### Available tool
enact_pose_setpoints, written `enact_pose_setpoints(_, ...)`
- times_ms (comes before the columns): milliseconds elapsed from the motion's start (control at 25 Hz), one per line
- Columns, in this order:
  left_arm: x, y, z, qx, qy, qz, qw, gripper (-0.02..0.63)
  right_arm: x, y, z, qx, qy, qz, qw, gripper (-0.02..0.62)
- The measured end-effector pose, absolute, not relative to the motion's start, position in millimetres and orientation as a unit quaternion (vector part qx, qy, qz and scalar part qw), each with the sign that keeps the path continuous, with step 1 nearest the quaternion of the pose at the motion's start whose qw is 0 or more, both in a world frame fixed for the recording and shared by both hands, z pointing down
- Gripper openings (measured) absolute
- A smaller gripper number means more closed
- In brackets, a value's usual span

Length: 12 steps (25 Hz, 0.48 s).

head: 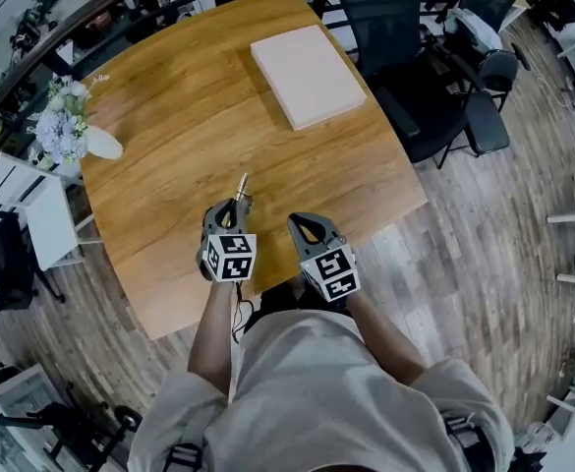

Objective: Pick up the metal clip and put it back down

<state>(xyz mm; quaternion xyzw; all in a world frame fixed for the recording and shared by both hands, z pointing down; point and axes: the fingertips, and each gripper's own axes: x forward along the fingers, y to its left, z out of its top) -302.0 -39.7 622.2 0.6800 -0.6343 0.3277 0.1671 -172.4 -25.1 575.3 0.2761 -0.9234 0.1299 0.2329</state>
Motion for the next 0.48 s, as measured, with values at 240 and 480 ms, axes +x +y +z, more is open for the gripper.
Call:
enact_pose_setpoints(240,-302,-24,595,0.671,-0.665,0.269,0.189,0.031,-178,-31,569,0.261,-0.931,0.124,0.225,0.026)
enact_pose_setpoints(480,-304,-8,570,0.661,-0.685,0.234,0.197,0.031,-186,-32,562,0.248,-0.937,0.122,0.214,0.027)
